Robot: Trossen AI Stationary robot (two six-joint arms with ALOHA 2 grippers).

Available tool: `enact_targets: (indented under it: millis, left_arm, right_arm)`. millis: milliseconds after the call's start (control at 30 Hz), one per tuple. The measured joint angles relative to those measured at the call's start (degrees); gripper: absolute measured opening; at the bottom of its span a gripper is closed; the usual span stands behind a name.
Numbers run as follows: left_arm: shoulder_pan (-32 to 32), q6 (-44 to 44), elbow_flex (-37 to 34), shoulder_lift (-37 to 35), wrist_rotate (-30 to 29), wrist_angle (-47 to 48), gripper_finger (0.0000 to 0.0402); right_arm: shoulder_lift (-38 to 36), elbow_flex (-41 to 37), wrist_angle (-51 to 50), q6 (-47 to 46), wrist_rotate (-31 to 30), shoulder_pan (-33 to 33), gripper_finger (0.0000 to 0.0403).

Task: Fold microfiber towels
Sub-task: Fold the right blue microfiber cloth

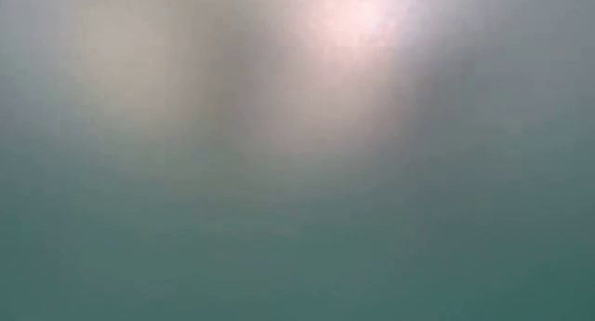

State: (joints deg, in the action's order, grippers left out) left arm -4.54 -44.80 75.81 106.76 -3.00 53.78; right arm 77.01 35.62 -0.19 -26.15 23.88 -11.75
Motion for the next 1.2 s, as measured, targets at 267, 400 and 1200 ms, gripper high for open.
enact_targets:
  millis: [267, 400, 1200]
  left_arm:
    - [0.0, 1.6, 0.0, 0.0, -0.1, 0.7, 0.0066]
    - [-0.7, 3.8, 0.0, 0.0, -0.1, 1.1, 0.0078]
    - [-7.5, 9.8, -0.1, 0.0, 4.2, 1.8, 0.0083]
  right_arm:
    - [7.8, 2.6, 5.0, 2.1, 0.3, -3.3, 0.0119]
    - [11.6, 5.7, 4.2, 4.0, 3.1, -5.0, 0.0119]
    - [16.8, 18.7, -18.1, 12.5, -1.1, -8.2, 0.0158]
